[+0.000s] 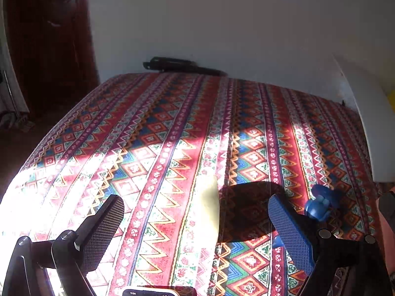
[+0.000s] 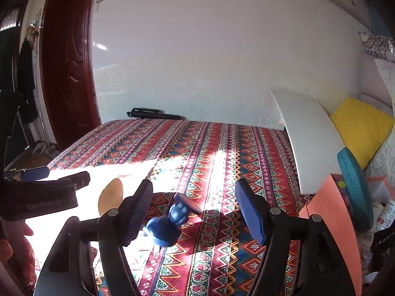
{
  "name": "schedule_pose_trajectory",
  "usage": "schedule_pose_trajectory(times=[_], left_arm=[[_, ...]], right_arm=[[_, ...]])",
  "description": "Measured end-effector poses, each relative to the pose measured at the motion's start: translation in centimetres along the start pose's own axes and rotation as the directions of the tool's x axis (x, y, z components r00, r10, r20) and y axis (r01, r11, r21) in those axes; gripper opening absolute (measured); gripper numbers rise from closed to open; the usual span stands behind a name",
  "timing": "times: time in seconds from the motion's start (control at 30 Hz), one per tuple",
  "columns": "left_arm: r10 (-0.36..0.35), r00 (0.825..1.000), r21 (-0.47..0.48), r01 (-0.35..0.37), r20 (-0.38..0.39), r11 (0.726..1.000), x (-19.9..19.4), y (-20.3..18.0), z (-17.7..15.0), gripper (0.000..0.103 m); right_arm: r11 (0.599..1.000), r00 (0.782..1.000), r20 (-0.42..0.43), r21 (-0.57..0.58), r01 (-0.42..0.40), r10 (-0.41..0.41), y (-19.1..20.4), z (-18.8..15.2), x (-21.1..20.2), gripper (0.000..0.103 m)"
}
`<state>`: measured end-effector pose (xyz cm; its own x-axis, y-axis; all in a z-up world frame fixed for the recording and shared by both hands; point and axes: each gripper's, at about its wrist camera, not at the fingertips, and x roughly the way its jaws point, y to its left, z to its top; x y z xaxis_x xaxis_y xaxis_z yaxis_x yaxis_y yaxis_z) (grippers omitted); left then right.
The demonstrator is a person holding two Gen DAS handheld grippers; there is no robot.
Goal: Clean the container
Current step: 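Lift the sponge out and set it on the blanket while the right gripper drops the blue dumbbell toy, then grasp the teal glasses case with the left gripper while the right gripper grasps the white bottle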
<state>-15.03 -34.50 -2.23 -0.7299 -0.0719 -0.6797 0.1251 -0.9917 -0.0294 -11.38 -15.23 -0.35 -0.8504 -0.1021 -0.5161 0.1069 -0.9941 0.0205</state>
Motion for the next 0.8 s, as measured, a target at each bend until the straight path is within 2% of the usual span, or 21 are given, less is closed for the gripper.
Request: schedule_pose_trajectory(times=[0.13,0.27,0.37,0.5,0.6,0.7,0.8], left_arm=[[-0.001,1.000,0.016,0.001,0.007,1.000,-0.3,-1.4,-0.4,0.098],[-0.044,0.999,0.043,0.044,-0.012,0.998,-0.4,-4.6,-1.0,0.098],[-0.089,0.996,0.084,0.090,-0.021,0.992,-1.4,-8.2,-1.4,0.098],[-0.176,0.984,0.151,0.179,-0.035,0.972,-3.0,-14.5,-2.5,0.098],[-0.258,0.964,0.199,0.267,-0.072,0.943,-4.2,-19.9,-3.3,0.098],[-0.333,0.934,0.236,0.355,-0.126,0.905,-5.1,-25.5,-3.8,0.098],[-0.400,0.893,0.233,0.442,-0.205,0.867,-4.7,-31.0,-3.9,0.098]], right_arm=[[0.996,1.000,-0.005,0.089,-0.001,0.001,-3.0,0.1,-0.8,0.072],[0.987,0.999,0.022,0.158,0.039,-0.043,-6.3,0.1,-3.3,0.074],[0.974,0.995,0.038,0.212,0.082,-0.092,-9.5,-0.1,-6.0,0.075],[0.941,0.980,0.032,0.287,0.180,-0.197,-14.8,-0.6,-9.5,0.077],[0.900,0.959,-0.008,0.341,0.270,-0.284,-19.3,-1.5,-12.1,0.079],[0.850,0.935,-0.085,0.393,0.350,-0.345,-24.0,-2.9,-13.5,0.079],[0.825,0.937,-0.138,0.445,0.348,-0.321,-27.9,-4.4,-13.8,0.079]])
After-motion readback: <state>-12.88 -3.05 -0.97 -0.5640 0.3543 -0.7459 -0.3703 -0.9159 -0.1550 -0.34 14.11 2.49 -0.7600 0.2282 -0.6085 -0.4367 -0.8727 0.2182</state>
